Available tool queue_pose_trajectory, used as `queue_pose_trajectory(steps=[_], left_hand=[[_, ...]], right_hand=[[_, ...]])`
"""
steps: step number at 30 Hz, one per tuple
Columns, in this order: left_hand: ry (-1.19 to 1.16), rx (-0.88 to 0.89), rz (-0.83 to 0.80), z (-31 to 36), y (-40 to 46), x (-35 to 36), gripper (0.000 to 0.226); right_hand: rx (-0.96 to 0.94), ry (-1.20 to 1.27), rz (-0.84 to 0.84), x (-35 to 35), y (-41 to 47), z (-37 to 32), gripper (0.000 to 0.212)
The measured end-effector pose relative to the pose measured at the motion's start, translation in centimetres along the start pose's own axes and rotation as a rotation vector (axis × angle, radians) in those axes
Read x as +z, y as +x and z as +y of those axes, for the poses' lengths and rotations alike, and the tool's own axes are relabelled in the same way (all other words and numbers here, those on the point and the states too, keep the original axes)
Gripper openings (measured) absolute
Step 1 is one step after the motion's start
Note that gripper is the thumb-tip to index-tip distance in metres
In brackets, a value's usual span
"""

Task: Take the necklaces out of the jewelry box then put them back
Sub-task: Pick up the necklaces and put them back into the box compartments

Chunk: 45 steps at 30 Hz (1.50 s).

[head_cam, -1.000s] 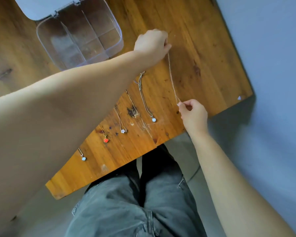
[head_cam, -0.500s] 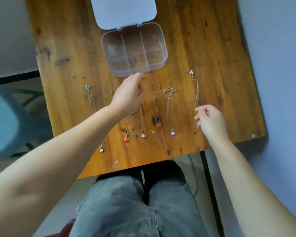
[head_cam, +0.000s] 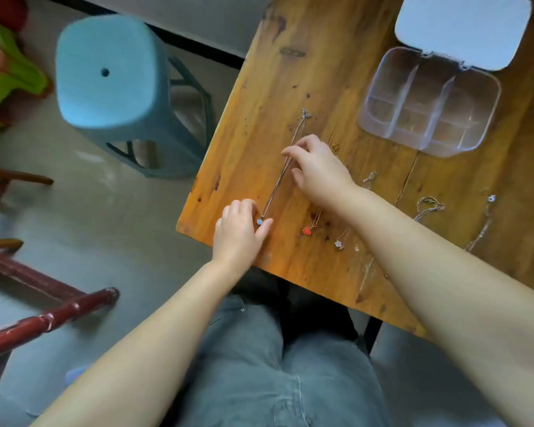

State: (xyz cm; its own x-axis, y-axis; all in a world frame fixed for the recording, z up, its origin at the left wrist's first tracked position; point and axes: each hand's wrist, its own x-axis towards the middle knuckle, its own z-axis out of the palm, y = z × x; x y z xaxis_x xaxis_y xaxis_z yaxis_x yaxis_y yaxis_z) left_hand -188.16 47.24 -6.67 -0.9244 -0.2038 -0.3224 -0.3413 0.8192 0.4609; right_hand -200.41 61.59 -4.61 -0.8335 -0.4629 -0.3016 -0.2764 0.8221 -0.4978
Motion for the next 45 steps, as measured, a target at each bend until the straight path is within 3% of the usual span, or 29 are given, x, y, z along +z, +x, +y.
queue_pose_trajectory(steps=[6,11,17,21,24,27,30,34,38,45], left_hand=[[0.016,0.051,0.046,0.3,0.2,0.4,0.014],[0.056,0.13,0.035,0.3,0.3,0.0,0.013],[-0.483,0.023,0.052,3.9,2.5,-3.8,0.008],[-0.65,0.19,0.024,8.1,5.0,-7.2,0.007],[-0.733,0.242,0.067,10.4,7.5,-8.6,0.008],[-0.866,0.176,0.087,11.7,10.5,-9.1,0.007],[-0.94,0.129,0.069,12.8,12.7,-8.8,0.009],[-0.85,0.137,-0.021,14.9,14.3,-6.5,0.011],[-0.733,0.089,-0.02,17.6,16.7,-3.4,0.011],[-0.173,0.479,0.12,21.8,20.7,0.2,0.014]], right_hand=[[-0.299,-0.4,-0.051,0.9,2.4,0.0,0.016],[-0.359,-0.521,-0.112,0.5,1.2,0.2,0.02],[0.005,0.396,-0.015,-3.7,-0.6,0.1,0.02],[0.077,0.899,-0.14,-5.9,-1.8,-0.4,0.03],[0.09,1.046,-0.111,-7.5,-2.4,0.2,0.026],[0.125,1.062,-0.042,-9.0,-3.3,2.1,0.012],[0.241,1.208,0.161,-10.4,-3.9,4.2,0.019],[0.458,1.56,0.461,-12.9,-3.5,7.0,0.023],[0.608,1.514,0.663,-14.1,-1.3,9.4,0.019],[0.644,1.176,0.441,-13.9,4.4,11.3,0.016]])
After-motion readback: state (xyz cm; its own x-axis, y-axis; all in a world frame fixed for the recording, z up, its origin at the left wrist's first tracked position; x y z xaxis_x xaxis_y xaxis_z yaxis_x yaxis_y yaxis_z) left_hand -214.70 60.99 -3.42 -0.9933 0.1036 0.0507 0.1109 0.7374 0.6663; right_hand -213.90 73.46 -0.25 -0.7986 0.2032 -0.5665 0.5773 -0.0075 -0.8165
